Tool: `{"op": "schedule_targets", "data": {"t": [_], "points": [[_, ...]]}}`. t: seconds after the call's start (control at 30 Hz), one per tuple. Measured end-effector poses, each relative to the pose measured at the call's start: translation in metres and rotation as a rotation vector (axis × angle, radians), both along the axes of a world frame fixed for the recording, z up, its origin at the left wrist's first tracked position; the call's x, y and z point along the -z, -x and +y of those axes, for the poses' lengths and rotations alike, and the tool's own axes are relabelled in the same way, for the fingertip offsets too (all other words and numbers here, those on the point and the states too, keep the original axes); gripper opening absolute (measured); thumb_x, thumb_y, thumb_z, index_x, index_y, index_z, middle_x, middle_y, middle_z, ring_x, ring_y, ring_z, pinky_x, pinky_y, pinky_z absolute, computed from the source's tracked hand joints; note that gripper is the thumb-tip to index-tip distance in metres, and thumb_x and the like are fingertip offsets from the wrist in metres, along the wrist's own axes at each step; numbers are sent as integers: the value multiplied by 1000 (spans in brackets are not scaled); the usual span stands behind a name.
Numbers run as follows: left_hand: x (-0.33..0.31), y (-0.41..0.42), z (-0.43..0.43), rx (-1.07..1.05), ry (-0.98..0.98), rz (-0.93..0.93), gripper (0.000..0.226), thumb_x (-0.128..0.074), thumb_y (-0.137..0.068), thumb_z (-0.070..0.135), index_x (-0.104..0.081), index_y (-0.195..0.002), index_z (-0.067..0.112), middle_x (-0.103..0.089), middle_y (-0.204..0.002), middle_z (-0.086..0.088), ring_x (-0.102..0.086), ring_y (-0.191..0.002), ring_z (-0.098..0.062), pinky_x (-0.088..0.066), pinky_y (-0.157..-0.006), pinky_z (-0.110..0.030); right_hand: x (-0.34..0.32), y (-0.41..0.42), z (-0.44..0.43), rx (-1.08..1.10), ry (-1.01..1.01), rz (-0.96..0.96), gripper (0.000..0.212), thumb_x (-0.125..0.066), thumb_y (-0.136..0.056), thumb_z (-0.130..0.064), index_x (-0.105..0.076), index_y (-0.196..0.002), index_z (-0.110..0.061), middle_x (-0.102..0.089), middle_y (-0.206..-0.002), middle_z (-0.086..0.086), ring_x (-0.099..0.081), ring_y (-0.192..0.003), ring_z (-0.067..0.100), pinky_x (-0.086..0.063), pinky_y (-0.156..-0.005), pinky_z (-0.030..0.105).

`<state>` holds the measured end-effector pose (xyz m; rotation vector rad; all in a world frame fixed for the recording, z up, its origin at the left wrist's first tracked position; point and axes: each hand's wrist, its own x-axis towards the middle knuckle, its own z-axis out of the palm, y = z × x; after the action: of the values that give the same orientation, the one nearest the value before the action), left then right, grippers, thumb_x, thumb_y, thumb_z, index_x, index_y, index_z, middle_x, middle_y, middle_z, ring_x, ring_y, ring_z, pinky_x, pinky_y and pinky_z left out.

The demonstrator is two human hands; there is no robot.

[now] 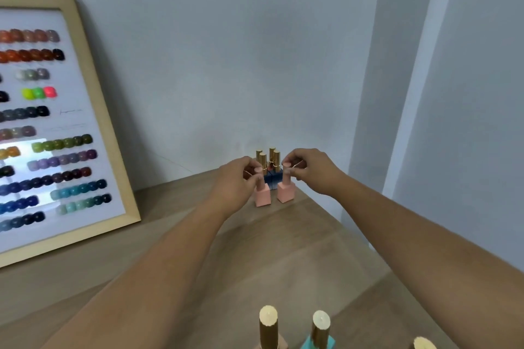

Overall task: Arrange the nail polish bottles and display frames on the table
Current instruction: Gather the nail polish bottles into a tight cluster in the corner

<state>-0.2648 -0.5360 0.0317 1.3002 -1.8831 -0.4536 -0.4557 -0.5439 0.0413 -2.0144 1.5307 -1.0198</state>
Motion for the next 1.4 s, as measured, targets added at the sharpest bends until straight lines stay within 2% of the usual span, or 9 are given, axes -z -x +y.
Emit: {"op": "schedule_targets", "data": {"t": [0.13, 0.27, 0.37, 0.53, 0.67, 0.9, 1.1, 1.23, 1.4], "points": [[16, 3, 3, 12, -77, 16, 20, -65, -84, 18, -60, -102, 26, -60, -89, 9, -57, -84, -9, -42, -69, -19, 17, 2, 5, 4, -44, -54, 29, -72, -78, -17, -59, -104, -19, -61, -91, -7, -58, -80, 5, -42, -66, 12], [35, 2, 6, -47, -129, 35, 29, -66, -83, 18, -56, -109, 25, -57, -94, 8, -56, -87, -9, -43, -71, -20, 40, 5, 10, 42, -81, -126, 41, -73, -78, -19, -51, -112, -26, -57, -102, -6, -58, -90, 9, -41, -67, 11], [46, 0, 7, -72, -151, 81, 28, -70, -80, 18, -56, -103, 25, -60, -88, 6, -57, -80, -7, -46, -68, -20, 53, 4, 10, 50, -99, -146, 35, -71, -79, -18, -52, -107, -28, -58, -98, -9, -57, -86, 3, -39, -66, 10], [52, 3, 2, -129, -125, 134, 22, -73, -77, 21, -55, -89, 29, -61, -77, 7, -56, -71, -4, -42, -60, -17, 61, 5, 6, 106, -29, -236, 24, -71, -79, -21, -58, -98, -26, -65, -86, -9, -59, -79, 0, -38, -63, 7], [54, 12, -4, -161, -93, 137, 24, -73, -76, 24, -52, -79, 33, -59, -72, 9, -55, -67, -3, -39, -56, -18, 63, 1, 3, 113, -5, -202, 23, -74, -77, -24, -58, -93, -27, -61, -78, -14, -57, -73, -2, -38, -57, 5], [54, 27, -14, -231, -63, 119, 20, -71, -76, 25, -56, -88, 21, -59, -71, 8, -59, -73, -14, -50, -68, -31, 65, -1, -6, 152, 27, -179, 22, -73, -78, -24, -58, -94, -26, -60, -76, -12, -56, -69, -1, -38, -57, 5], [57, 27, -18, -252, -49, 111, 18, -69, -78, 25, -55, -89, 21, -57, -69, 10, -57, -70, -12, -48, -65, -30, 65, -5, -12, 156, 34, -144, 24, -70, -80, -19, -58, -101, -21, -59, -78, -8, -56, -73, 1, -39, -63, 9], [57, 28, -18, -264, -38, 119, 18, -68, -78, 23, -54, -90, 19, -57, -67, 9, -58, -71, -17, -49, -66, -32, 65, -7, -14, 160, 31, -138, 25, -69, -80, -17, -58, -102, -20, -61, -84, -3, -58, -77, 8, -40, -65, 11], [57, 29, -19, -284, -29, 112, 18, -68, -78, 22, -52, -85, 21, -55, -65, 10, -55, -68, -14, -41, -61, -28, 64, -8, -16, 169, 33, -127, 27, -69, -81, -16, -58, -105, -18, -62, -87, -1, -58, -79, 10, -40, -66, 12]]}}
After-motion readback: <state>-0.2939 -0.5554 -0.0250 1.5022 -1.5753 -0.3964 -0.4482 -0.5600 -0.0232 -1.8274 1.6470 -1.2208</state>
